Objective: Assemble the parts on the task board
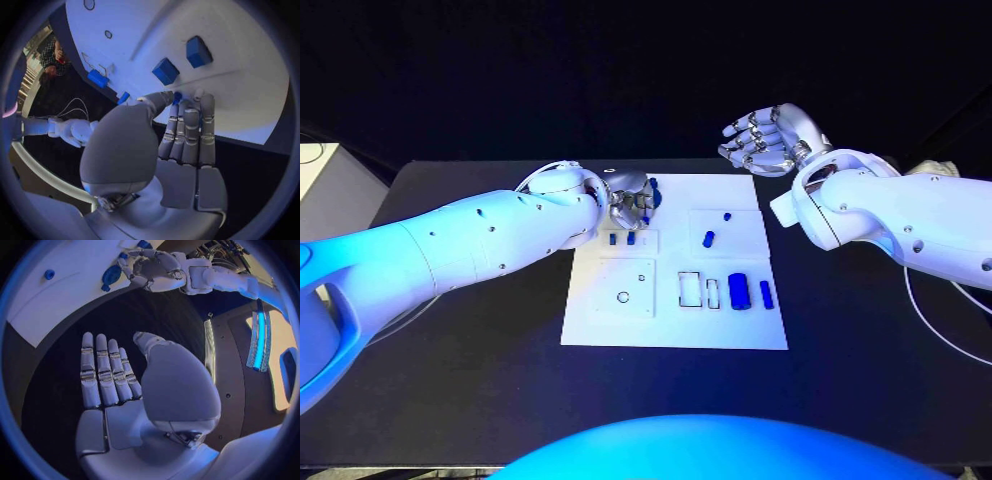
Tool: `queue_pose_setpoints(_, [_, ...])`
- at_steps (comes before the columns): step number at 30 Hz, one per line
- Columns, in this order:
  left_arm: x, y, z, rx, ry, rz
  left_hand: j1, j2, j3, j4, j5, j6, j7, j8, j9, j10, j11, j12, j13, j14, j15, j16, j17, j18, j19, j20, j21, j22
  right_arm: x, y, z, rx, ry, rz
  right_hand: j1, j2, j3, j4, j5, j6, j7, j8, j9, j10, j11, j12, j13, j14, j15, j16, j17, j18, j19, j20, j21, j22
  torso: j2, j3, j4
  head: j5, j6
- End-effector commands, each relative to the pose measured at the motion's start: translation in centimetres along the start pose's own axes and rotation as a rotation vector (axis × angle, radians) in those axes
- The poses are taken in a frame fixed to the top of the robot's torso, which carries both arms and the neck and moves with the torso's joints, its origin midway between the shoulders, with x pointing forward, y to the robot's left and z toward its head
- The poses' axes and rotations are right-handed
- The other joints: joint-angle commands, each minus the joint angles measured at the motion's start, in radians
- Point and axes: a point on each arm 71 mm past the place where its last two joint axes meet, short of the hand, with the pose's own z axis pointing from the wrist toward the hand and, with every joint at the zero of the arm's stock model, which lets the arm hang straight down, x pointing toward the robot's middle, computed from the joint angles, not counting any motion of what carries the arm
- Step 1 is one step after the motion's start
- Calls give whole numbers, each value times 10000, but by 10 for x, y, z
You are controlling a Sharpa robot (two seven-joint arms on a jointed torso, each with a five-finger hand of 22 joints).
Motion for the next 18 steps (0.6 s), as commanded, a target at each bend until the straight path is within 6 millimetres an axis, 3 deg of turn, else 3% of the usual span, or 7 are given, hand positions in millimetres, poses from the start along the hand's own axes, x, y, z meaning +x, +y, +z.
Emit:
queue_pose_setpoints(1, [1, -2, 1, 137, 97, 19, -54, 64, 65, -6, -35, 60, 1, -54, -18, 76, 5, -53, -19, 86, 18, 56, 16, 148, -14, -88, 59, 17, 1, 1, 0, -123, 35, 46, -77, -5, -9, -67, 48, -74, 293, -55, -11, -17, 74, -36, -25, 12, 56, -40, -22, 128, -88, 0, -11, -27, -5, -1, 1, -3, -4])
queue_pose_setpoints(18, [8, -2, 4, 57, 362, -49, -139, 136, 229, -158, -44, 258, 23, -194, -56, 358, -37, -361, -179, 376, -25, 328, 263, 149, -29, -110, 242, 137, 2, 1, 0, -60, 208, 64, -95, 0, -22, -74, 47, -80, 304, -57, -17, -34, 86, -46, -84, 1, 70, -79, -76, 127, -111, 13, -13, -97, 5, -5, 5, -46, -18])
